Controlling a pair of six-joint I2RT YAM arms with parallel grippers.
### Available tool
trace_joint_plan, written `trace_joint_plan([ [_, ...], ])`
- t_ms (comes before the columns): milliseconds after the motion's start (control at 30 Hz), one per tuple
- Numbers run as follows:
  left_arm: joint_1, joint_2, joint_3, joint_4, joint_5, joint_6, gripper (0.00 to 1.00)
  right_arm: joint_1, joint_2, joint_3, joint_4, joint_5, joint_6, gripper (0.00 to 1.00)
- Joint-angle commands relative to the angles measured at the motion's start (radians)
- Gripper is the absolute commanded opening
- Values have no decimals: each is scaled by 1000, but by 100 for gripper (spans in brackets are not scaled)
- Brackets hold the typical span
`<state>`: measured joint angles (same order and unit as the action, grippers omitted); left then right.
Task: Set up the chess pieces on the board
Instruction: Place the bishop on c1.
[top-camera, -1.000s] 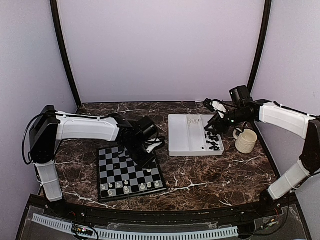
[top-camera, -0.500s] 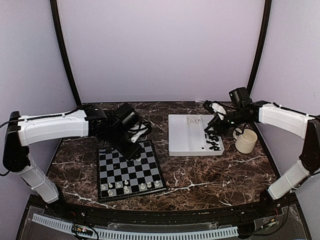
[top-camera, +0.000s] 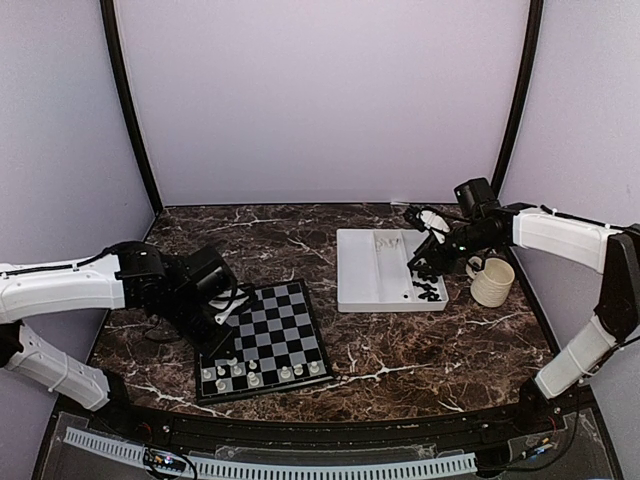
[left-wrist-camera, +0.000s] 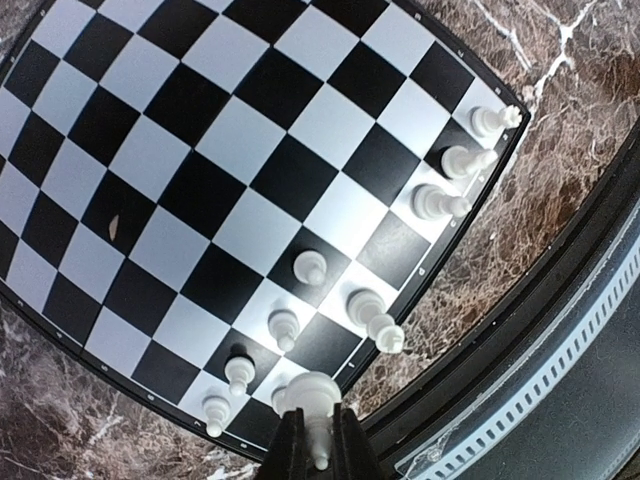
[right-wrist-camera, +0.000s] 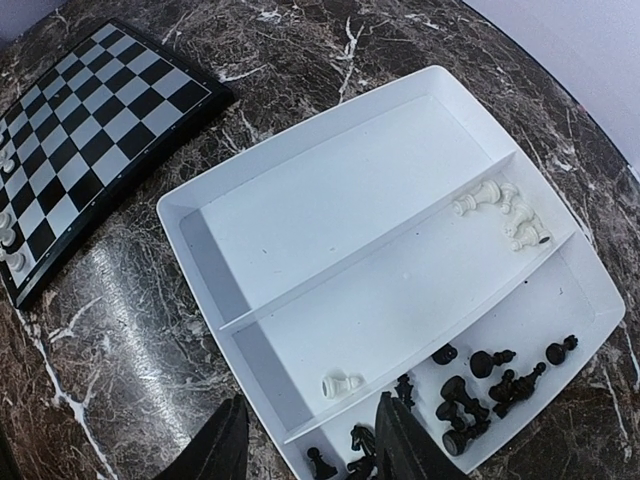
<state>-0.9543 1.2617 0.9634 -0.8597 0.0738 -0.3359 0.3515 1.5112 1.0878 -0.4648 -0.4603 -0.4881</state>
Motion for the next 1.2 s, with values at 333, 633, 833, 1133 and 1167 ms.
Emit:
trace_joint_plan([
  [333, -67, 11, -103, 63, 55, -87, 0, 3, 10, 5, 13, -21, -7, 45],
  [633, -72, 68, -120, 100, 50, -94, 1, 3, 9, 3, 12, -21, -9, 45],
  [833, -73, 93, -124, 109, 42, -98, 1, 4, 12, 3, 11, -23, -10, 45],
  [1133, -72, 111, -125, 106, 22, -106, 5, 4, 14, 4, 9, -23, -13, 45],
  [1167, -72, 113, -125, 107, 22, -106, 6, 4, 12, 4, 10, -23, -14, 45],
])
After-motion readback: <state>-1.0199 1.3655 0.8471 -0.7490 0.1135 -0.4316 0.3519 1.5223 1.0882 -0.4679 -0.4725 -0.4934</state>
